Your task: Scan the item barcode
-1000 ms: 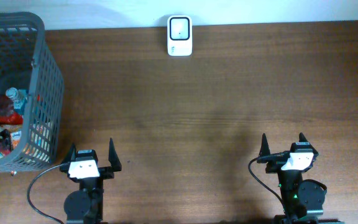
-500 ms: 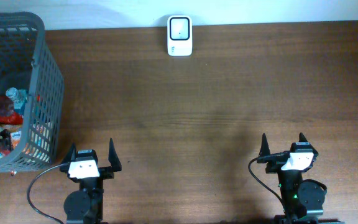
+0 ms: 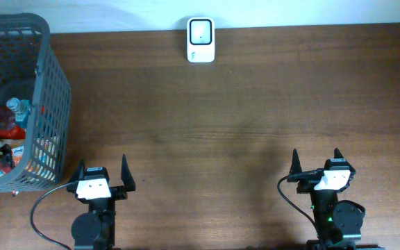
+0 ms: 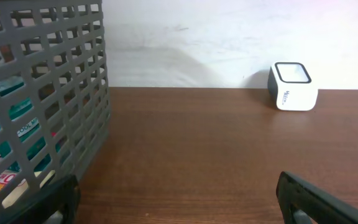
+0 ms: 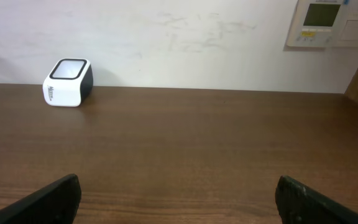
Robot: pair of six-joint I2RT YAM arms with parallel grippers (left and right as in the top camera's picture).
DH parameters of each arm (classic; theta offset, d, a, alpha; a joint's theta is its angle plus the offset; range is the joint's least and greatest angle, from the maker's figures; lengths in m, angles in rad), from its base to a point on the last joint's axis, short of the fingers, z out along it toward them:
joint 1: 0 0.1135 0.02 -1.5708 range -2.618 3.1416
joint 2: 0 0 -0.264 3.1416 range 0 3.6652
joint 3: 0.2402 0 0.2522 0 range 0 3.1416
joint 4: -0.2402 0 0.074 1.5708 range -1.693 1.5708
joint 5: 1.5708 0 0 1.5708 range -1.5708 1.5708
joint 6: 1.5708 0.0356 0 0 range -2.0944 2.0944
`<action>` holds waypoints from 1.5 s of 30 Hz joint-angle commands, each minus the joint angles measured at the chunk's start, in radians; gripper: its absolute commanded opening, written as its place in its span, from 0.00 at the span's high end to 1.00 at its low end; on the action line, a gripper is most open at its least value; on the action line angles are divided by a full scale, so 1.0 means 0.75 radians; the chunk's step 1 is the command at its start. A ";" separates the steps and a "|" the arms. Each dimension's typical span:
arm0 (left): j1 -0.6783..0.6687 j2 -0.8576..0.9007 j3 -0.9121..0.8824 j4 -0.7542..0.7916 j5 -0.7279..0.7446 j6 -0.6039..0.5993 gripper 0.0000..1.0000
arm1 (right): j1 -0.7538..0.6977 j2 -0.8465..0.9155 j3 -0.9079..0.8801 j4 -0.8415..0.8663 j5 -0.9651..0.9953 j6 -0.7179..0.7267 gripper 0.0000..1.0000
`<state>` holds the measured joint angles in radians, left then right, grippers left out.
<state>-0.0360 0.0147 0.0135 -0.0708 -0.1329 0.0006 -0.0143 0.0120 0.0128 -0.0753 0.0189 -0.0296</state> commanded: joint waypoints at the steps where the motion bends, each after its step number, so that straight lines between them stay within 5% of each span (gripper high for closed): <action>1: 0.009 -0.010 -0.006 0.005 -0.057 0.022 0.01 | -0.010 -0.008 -0.010 -0.006 0.021 0.000 0.02; 9: 0.009 -0.010 -0.006 0.026 -0.151 0.020 0.01 | -0.010 -0.008 -0.010 -0.006 0.022 -0.001 0.02; 12: 0.009 -0.011 -0.006 0.129 0.160 -0.139 0.01 | -0.010 -0.008 -0.010 -0.006 0.021 -0.001 0.02; 16: 0.009 -0.010 -0.006 0.306 0.539 -0.145 0.01 | -0.010 -0.008 -0.010 -0.006 0.021 -0.001 0.02; 28: 0.009 -0.010 0.053 0.986 0.821 -0.145 0.01 | -0.010 -0.008 -0.010 -0.006 0.021 -0.001 0.01; 34: 0.009 0.008 0.293 0.847 0.809 -0.079 0.01 | -0.010 -0.008 -0.010 -0.006 0.021 -0.001 0.02; 40: 0.009 0.167 0.692 0.388 0.727 -0.009 0.01 | -0.010 -0.008 -0.010 -0.006 0.021 0.000 0.02; 45: 0.009 0.309 0.842 0.201 1.011 -0.009 0.01 | -0.010 -0.008 -0.010 -0.006 0.021 -0.001 0.01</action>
<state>-0.0349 0.1997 0.6151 0.1013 0.5018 -0.0223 -0.0143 0.0120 0.0128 -0.0753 0.0193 -0.0299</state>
